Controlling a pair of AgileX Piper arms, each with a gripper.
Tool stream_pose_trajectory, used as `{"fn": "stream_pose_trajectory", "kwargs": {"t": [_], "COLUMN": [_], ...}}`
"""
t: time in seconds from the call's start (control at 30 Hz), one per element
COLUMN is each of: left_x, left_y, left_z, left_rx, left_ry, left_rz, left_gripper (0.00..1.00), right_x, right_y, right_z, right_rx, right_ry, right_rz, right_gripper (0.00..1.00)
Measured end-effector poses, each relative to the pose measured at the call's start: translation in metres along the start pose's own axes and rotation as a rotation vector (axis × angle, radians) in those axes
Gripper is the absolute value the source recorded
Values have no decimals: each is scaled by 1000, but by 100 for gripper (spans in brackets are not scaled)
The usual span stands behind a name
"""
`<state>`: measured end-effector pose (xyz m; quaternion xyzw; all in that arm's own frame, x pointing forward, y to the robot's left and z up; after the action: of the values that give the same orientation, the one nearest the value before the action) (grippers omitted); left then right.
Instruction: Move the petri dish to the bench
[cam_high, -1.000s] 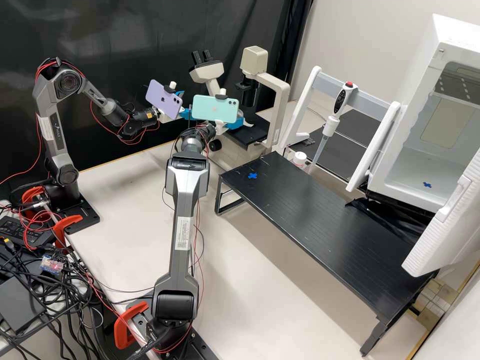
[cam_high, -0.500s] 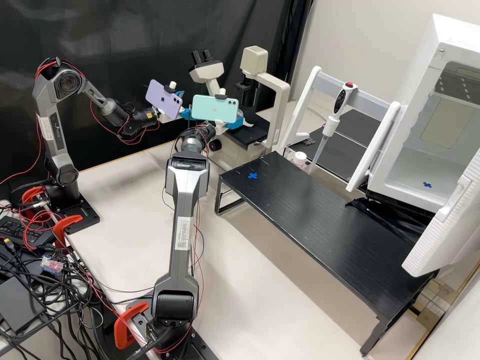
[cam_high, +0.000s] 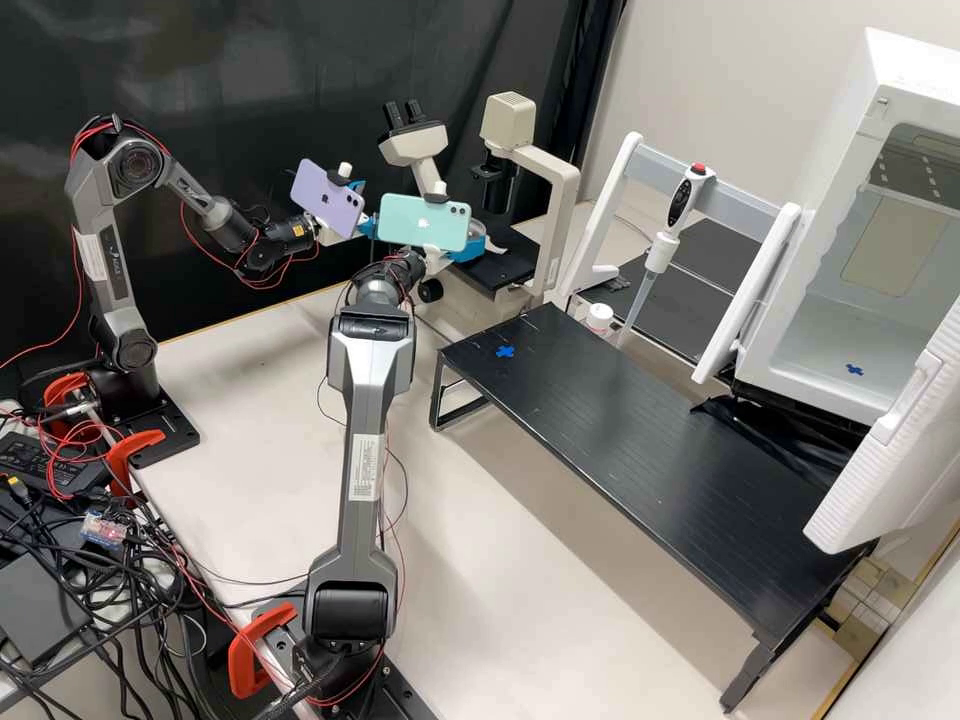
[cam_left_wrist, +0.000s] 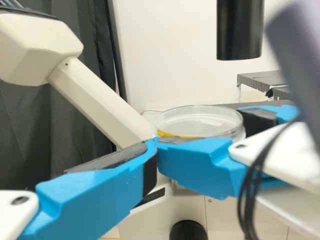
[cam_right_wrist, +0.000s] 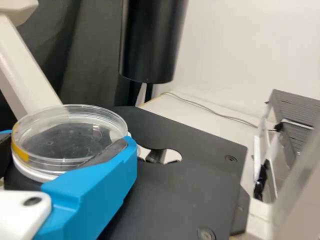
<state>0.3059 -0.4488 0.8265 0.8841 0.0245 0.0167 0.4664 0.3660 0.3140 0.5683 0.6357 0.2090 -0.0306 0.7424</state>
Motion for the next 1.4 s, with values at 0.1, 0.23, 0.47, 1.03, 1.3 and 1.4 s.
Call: {"fn": "stream_pose_trajectory", "kwargs": {"t": [0.1,0.23,0.47,1.03,1.3,1.4], "left_x": [0,0,0,0,0,0], "left_y": [0,0,2,2,2,2], "left_z": [0,0,1,2,3,3], "left_rx": [0,2,3,14,25,25], "left_ry": [0,-3,-7,-22,-36,-36], "left_rz": [0,5,25,25,23,23], "left_gripper": [100,100,100,100,100,100], "right_x": [-9,-21,-33,-84,-113,-125], "right_y": [-1,-4,-3,4,10,16], "right_z": [-2,-5,-8,-1,11,17], "right_rx": [7,7,-19,-20,-41,-30], "right_ry": [-7,-10,16,86,129,139], "right_rz": [17,34,59,38,45,70], "right_gripper": [0,0,0,0,0,0]}}
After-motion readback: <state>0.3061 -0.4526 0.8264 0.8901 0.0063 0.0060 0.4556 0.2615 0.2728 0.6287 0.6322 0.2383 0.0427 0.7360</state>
